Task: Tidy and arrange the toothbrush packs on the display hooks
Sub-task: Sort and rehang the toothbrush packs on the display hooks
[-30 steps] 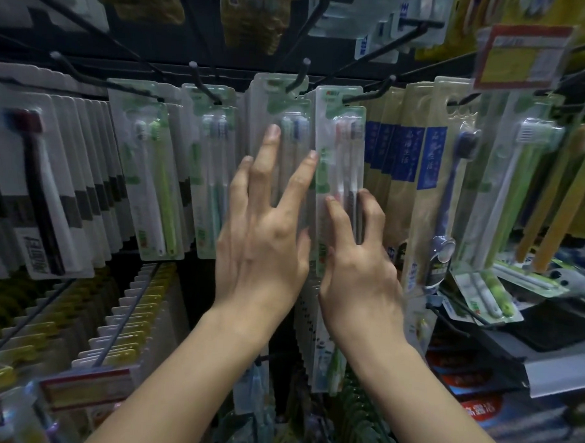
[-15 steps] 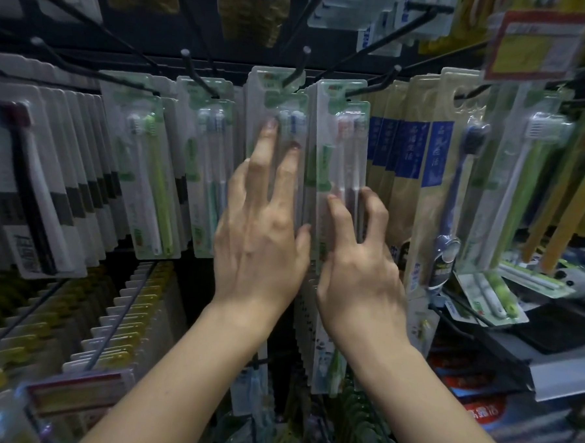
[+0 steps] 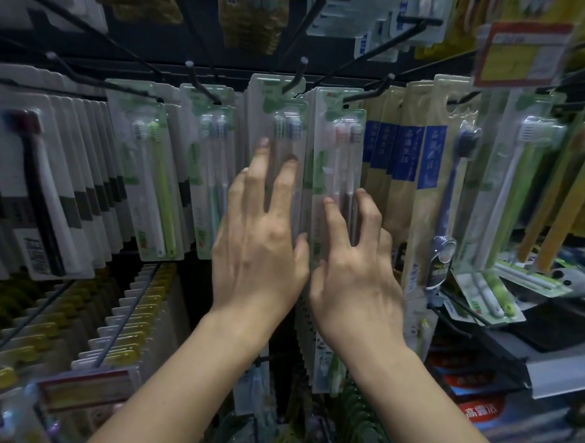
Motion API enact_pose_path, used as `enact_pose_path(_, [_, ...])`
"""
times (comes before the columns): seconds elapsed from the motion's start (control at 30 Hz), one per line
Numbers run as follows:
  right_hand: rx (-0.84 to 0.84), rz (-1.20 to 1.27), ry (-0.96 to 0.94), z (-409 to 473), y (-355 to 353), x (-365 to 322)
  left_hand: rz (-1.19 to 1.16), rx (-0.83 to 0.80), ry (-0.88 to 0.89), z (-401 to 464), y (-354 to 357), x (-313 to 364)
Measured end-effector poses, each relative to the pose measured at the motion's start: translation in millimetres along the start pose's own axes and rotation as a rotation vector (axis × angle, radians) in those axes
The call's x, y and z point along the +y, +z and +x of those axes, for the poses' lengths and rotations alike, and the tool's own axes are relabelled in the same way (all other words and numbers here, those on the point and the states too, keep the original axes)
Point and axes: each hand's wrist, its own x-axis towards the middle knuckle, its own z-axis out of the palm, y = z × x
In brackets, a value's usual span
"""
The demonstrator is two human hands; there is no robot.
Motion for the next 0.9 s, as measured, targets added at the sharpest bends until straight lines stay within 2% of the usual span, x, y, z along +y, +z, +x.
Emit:
enact_pose_path(0.4, [-0.028,0.028,-0.041,-5,6,0,0.006,-0.021,-0.012,-6,-4,2])
enact_pose_path(0.6, [-0.064,0.013,0.037,-4,5,-2,0.016,-0.037,-0.022,-8,-6,2])
enact_pose_path(0.9, [0.013,0.03,0.13,9,7,-6,0.028,-0.044,-0.017,-12,-8,-2])
